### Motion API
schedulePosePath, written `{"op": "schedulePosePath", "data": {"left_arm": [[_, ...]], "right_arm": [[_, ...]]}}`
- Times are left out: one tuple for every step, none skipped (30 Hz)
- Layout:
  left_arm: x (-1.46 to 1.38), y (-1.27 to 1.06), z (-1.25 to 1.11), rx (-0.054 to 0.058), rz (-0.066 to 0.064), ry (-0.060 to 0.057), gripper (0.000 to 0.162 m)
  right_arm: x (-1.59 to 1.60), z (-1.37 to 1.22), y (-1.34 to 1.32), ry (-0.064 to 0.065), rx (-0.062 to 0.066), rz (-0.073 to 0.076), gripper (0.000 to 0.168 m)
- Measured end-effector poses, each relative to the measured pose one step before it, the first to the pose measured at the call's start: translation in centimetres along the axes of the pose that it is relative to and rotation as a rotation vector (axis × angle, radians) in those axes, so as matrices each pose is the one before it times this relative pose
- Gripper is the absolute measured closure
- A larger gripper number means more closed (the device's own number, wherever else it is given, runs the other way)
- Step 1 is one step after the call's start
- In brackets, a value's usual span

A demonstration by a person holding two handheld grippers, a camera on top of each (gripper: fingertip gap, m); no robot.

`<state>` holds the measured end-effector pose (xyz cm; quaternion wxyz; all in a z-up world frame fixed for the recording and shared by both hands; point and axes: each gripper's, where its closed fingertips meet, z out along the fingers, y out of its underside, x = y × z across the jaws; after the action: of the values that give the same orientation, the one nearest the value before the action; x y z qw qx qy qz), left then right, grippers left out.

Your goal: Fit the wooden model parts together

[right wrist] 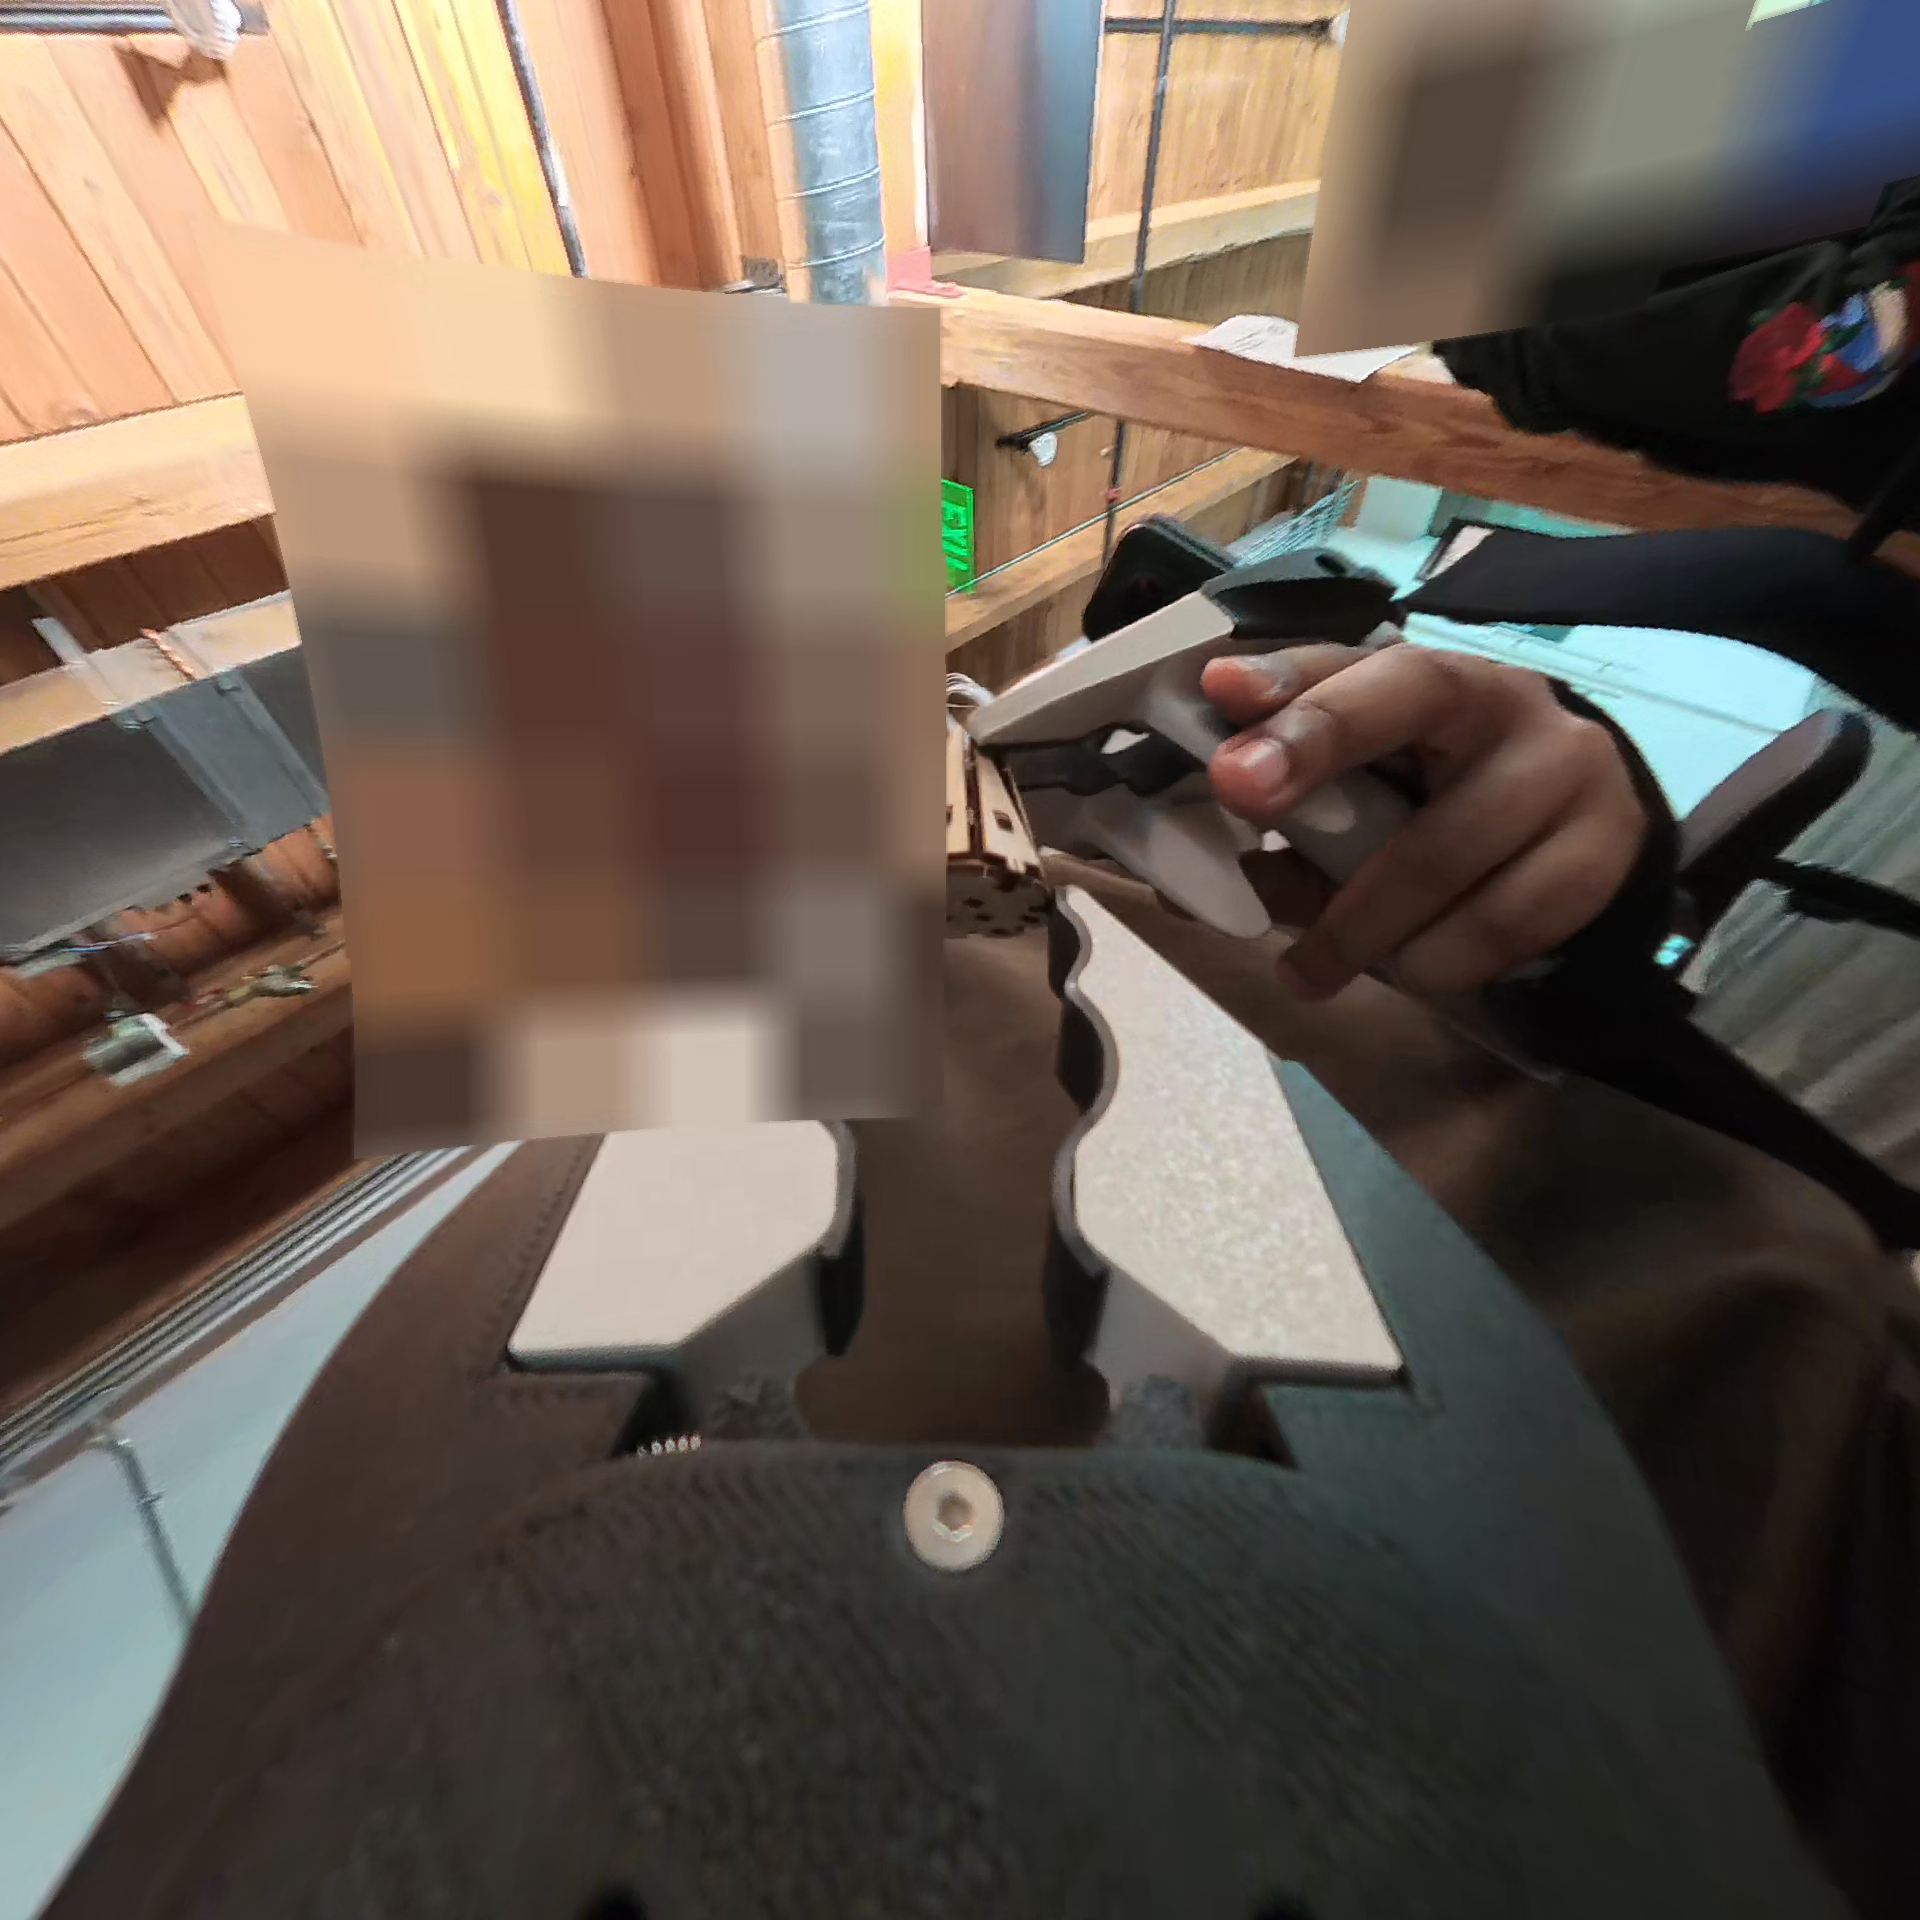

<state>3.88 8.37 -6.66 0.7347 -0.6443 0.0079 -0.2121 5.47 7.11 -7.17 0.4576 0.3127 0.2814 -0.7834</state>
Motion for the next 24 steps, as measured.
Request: {"op": "schedulePosePath", "data": {"left_arm": [[-0.004, -0.014, -0.010, 0.0016, -0.0025, -0.0018, 0.159], [0.000, -0.014, -0.020, 0.0016, -0.0031, 0.0003, 0.159], [0.010, -0.031, -0.020, 0.0023, -0.0044, 0.0017, 0.159], [0.014, -0.042, -0.015, 0.0016, -0.0059, 0.0017, 0.160], [0.027, -0.024, 0.000, 0.0006, -0.0052, 0.0004, 0.160], [0.037, -0.037, 0.007, 0.0015, -0.0021, 0.0003, 0.160], [0.046, -0.043, 0.017, 0.0016, 0.0010, -0.0013, 0.160], [0.054, -0.057, 0.009, 0.0028, 0.0028, -0.0010, 0.160], [0.033, -0.076, 0.004, 0.0037, 0.0045, -0.0036, 0.161], [0.033, -0.072, 0.004, 0.0041, 0.0075, -0.0043, 0.161], [0.025, -0.078, -0.006, 0.0046, 0.0117, -0.0068, 0.161], [0.020, -0.079, -0.012, 0.0051, 0.0145, -0.0088, 0.161], [0.050, -0.082, -0.006, 0.0040, 0.0159, -0.0067, 0.161], [0.115, -0.088, -0.009, 0.0040, 0.0145, -0.0021, 0.161], [0.128, -0.107, -0.003, 0.0046, 0.0112, -0.0005, 0.161], [0.098, -0.110, -0.008, 0.0046, 0.0083, -0.0004, 0.161], [0.116, -0.105, -0.009, 0.0043, 0.0057, 0.0019, 0.161], [0.100, -0.100, -0.019, 0.0045, 0.0054, 0.0006, 0.161], [0.052, -0.089, -0.001, 0.0041, 0.0066, -0.0025, 0.161], [0.073, -0.052, -0.015, 0.0032, 0.0063, -0.0001, 0.161], [0.058, -0.037, -0.013, 0.0019, 0.0047, 0.0006, 0.161], [0.036, -0.036, -0.015, 0.0022, 0.0048, -0.0001, 0.161], [0.050, -0.024, -0.019, 0.0021, 0.0044, 0.0008, 0.161], [0.062, -0.035, -0.018, 0.0011, 0.0021, 0.0024, 0.162]], "right_arm": [[0.016, 0.053, 0.049, -0.0038, -0.0024, 0.0040, 0.135], [0.004, 0.046, 0.034, -0.0012, -0.0021, 0.0007, 0.135], [0.001, 0.010, -0.017, -0.0003, -0.0002, -0.0007, 0.135], [-0.004, -0.001, -0.020, -0.0005, 0.0005, -0.0006, 0.135], [-0.029, -0.010, -0.018, -0.0013, 0.0007, -0.0001, 0.136], [-0.043, -0.004, -0.007, -0.0024, 0.0008, 0.0000, 0.136], [-0.006, 0.038, -0.005, -0.0030, 0.0009, -0.0014, 0.136], [-0.016, 0.023, -0.037, -0.0007, 0.0004, -0.0073, 0.136], [0.026, 0.048, -0.060, 0.0044, -0.0003, -0.0156, 0.136], [0.007, 0.018, -0.035, 0.0078, -0.0036, -0.0214, 0.135], [0.011, 0.026, -0.016, 0.0107, -0.0038, -0.0268, 0.136], [0.054, 0.035, -0.019, 0.0137, -0.0035, -0.0338, 0.136], [-0.017, 0.071, 0.032, 0.0130, -0.0058, -0.0328, 0.136], [-0.132, 0.169, 0.131, 0.0107, -0.0081, -0.0299, 0.136], [-0.070, 0.100, 0.082, 0.0089, -0.0076, -0.0280, 0.136], [-0.049, 0.092, 0.034, 0.0081, -0.0058, -0.0262, 0.136], [-0.076, 0.076, 0.040, 0.0058, -0.0056, -0.0222, 0.136], [-0.050, 0.080, 0.014, 0.0038, -0.0036, -0.0177, 0.136], [-0.031, 0.036, -0.020, 0.0032, -0.0006, -0.0160, 0.135], [-0.006, 0.026, -0.005, 0.0022, -0.0008, -0.0137, 0.135], [-0.011, 0.014, -0.008, 0.0029, -0.0016, -0.0111, 0.135], [-0.005, 0.002, -0.042, 0.0032, -0.0008, -0.0096, 0.135], [-0.015, 0.016, 0.005, 0.0019, -0.0011, -0.0086, 0.136], [-0.023, 0.028, 0.019, 0.0000, -0.0021, -0.0051, 0.136]]}}
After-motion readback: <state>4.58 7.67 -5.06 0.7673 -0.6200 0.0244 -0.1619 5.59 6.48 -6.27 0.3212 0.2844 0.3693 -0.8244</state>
